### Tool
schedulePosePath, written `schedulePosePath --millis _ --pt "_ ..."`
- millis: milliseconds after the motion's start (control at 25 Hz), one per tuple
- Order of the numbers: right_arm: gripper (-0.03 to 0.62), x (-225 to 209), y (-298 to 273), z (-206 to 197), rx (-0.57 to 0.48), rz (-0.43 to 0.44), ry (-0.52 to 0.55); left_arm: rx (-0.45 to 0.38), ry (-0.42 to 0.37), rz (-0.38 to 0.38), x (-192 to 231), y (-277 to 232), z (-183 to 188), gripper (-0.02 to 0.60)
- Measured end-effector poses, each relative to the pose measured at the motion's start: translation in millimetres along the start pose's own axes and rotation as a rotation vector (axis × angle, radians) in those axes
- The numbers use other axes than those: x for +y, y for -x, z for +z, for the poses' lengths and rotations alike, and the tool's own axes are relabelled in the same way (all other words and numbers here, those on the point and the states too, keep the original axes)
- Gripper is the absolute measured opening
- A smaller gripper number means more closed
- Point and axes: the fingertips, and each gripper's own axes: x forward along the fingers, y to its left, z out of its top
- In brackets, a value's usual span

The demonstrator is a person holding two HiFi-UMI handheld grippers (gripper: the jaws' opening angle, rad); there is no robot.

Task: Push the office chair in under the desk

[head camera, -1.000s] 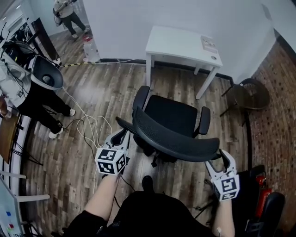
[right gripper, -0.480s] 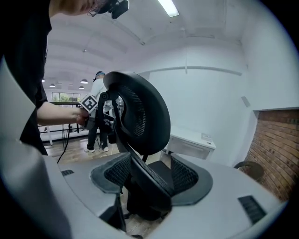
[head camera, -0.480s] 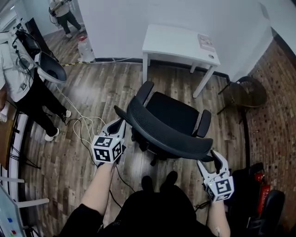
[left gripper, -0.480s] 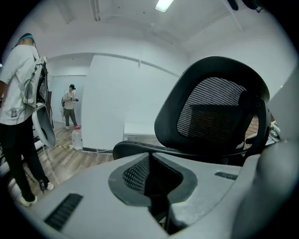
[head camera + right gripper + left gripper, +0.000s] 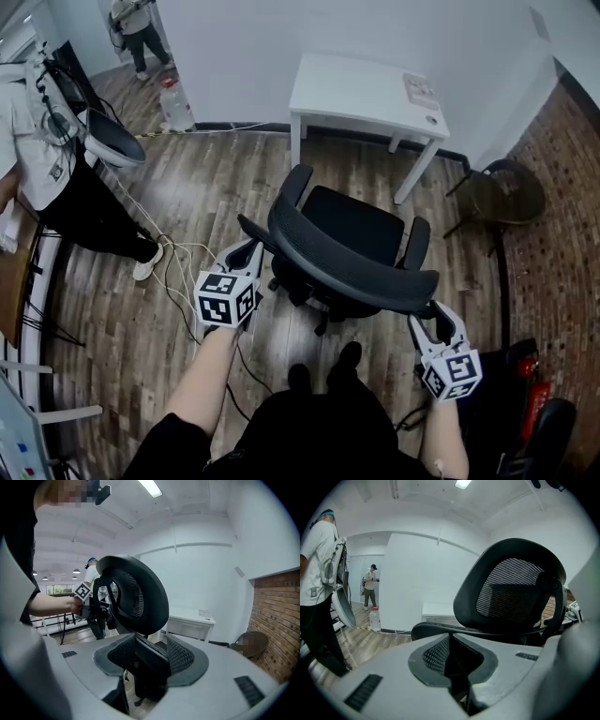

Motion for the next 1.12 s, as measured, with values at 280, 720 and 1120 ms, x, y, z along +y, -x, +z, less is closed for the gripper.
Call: schedulePosePath --millis 280,720,1120 --pt "0.215 -39 -34 13 -0.013 0.006 -0.002 0.017 -0.032 0.018 3 -38 16 0.011" --pt "0.181 -95 -112 40 0.008 0.115 0.090 0.003 0.019 0.105 31 -128 54 0.011" --pt "0.169 -130 -184 69 0.012 0.124 0.088 -0.010 -0.006 0.112 69 -199 91 0.011"
